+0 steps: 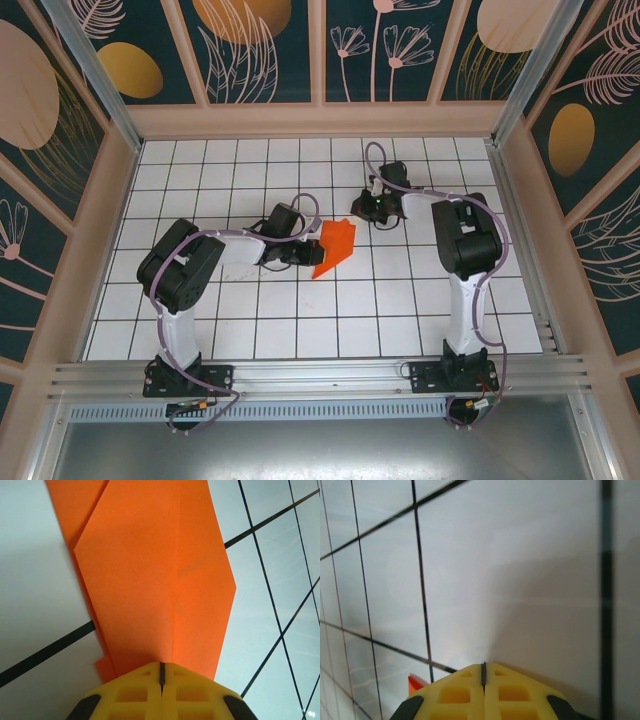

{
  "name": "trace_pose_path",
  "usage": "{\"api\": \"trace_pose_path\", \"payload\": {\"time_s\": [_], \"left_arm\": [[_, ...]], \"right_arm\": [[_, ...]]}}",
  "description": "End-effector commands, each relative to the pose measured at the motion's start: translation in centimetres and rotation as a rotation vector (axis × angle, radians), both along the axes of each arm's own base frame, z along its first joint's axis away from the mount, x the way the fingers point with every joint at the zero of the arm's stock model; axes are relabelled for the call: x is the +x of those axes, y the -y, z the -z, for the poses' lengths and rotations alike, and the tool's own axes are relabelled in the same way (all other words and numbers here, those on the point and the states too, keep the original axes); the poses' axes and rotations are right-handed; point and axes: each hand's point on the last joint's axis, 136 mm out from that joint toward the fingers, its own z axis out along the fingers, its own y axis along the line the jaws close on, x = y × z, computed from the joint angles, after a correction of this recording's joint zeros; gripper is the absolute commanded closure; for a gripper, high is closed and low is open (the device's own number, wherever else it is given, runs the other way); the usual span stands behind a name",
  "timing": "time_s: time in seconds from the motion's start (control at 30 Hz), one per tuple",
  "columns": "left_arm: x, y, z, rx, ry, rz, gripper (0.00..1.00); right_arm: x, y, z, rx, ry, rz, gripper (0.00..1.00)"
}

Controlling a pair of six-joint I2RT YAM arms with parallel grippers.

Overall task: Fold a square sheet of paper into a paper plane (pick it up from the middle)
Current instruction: Fourth fold the wing at the center of the table.

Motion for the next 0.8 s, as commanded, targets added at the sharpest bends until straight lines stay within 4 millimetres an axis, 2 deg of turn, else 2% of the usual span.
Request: {"api": "trace_pose_path", "payload": {"time_s": [0.0, 0.1, 0.17, 0.3, 0.43, 0.6, 0.77], "left_arm": [[-3.2, -3.8, 4.6, 0.178, -0.159, -0.03, 1.0], [-2.7, -3.5, 4.1, 0.162, -0.143, -0.038, 1.0], [-2.5, -3.4, 4.0, 0.154, -0.139, -0.042, 1.0], [-2.3, -3.2, 3.7, 0.147, -0.129, -0.047, 1.0], [-2.2, -3.2, 3.6, 0.138, -0.126, -0.05, 1.0], [-2.0, -2.9, 3.2, 0.124, -0.118, -0.05, 1.0], [-1.0, -2.0, 1.6, 0.087, -0.095, -0.055, 1.0]], "right_arm": [[0.1, 0.8, -3.7, -0.042, 0.073, 0.025, 0.98], [-1.6, 0.1, -5.5, -0.047, 0.102, 0.016, 0.98], [-3.1, -1.1, -5.6, -0.026, 0.092, -0.002, 0.98], [-6.2, -4.3, -4.0, 0.015, 0.032, -0.054, 0.99], [-7.6, -6.1, -2.1, 0.054, -0.023, -0.078, 0.99], [-8.2, -6.1, -0.1, 0.051, -0.07, -0.077, 1.0], [-9.1, -5.0, 2.7, -0.016, -0.137, -0.052, 1.0]]}}
